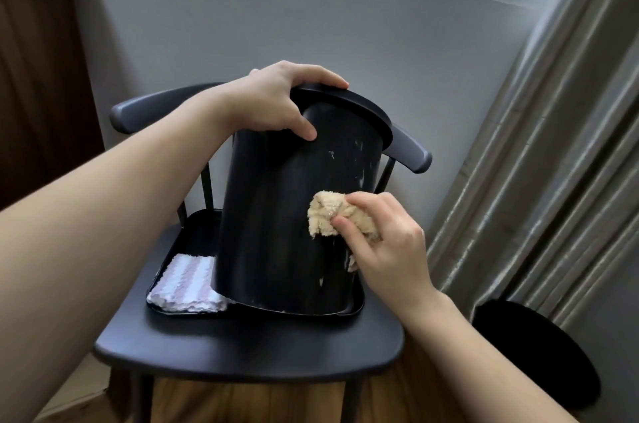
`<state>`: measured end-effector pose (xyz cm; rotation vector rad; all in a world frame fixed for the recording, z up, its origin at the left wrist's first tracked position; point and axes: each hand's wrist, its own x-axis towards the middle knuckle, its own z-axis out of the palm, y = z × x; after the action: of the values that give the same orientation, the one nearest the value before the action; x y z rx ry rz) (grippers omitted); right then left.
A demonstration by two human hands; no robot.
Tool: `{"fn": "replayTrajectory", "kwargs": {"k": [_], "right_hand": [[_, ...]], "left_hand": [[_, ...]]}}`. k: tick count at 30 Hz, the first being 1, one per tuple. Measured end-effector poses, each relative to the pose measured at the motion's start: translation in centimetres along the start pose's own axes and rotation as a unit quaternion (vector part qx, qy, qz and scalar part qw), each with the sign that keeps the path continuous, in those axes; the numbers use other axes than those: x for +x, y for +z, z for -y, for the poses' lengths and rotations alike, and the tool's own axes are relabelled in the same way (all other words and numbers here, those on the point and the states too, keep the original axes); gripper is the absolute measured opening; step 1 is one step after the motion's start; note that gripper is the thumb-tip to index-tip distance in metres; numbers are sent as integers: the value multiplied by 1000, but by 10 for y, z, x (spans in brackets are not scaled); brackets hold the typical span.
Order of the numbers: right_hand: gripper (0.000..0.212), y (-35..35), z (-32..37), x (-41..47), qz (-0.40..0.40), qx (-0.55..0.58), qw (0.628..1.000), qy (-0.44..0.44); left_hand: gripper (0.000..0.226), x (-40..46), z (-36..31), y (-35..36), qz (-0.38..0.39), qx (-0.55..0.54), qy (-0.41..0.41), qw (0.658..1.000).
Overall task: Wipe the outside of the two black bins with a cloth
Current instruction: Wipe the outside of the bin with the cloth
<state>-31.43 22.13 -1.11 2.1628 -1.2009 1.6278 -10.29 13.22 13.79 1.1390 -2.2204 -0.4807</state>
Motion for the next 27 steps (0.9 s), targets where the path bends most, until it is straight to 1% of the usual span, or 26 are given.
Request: {"fn": "replayTrajectory", "kwargs": {"k": [2, 5, 8, 11, 15, 17, 19, 23, 25, 27], "right_hand": [[26, 0, -2, -16, 38, 22, 999, -25], [25, -4, -7, -52, 127, 51, 988, -77], [25, -7, -9, -58, 151, 43, 982, -103], [27, -7, -5, -30, 111, 29, 990, -87], [27, -4, 5, 18, 19, -16, 1000, 0], [27, -3, 6, 34, -5, -33, 999, 25], [28, -4, 7, 38, -5, -35, 999, 24], [25, -6, 10, 29, 38, -32, 998, -26], [23, -6, 11, 37, 29, -41, 998, -24], [23, -5, 10, 55, -3, -46, 999, 5]], "left_hand": [[76, 0, 2, -1, -2, -3, -1, 1000], [75, 0, 4, -3, -4, -12, -3, 1000], [75, -1, 3, -3, -6, -12, -1, 1000], [75, -2, 2, -2, -7, -13, -3, 1000], [76, -2, 0, -1, -5, -3, -2, 1000], [75, -2, -1, 1, -5, 2, 3, 1000], [75, -2, -2, 1, -4, 5, 6, 1000], [76, -3, -1, 0, -2, 5, 7, 1000], [76, -4, 0, 0, -4, 6, 8, 1000], [77, -4, -1, 0, -3, 9, 12, 1000]]}}
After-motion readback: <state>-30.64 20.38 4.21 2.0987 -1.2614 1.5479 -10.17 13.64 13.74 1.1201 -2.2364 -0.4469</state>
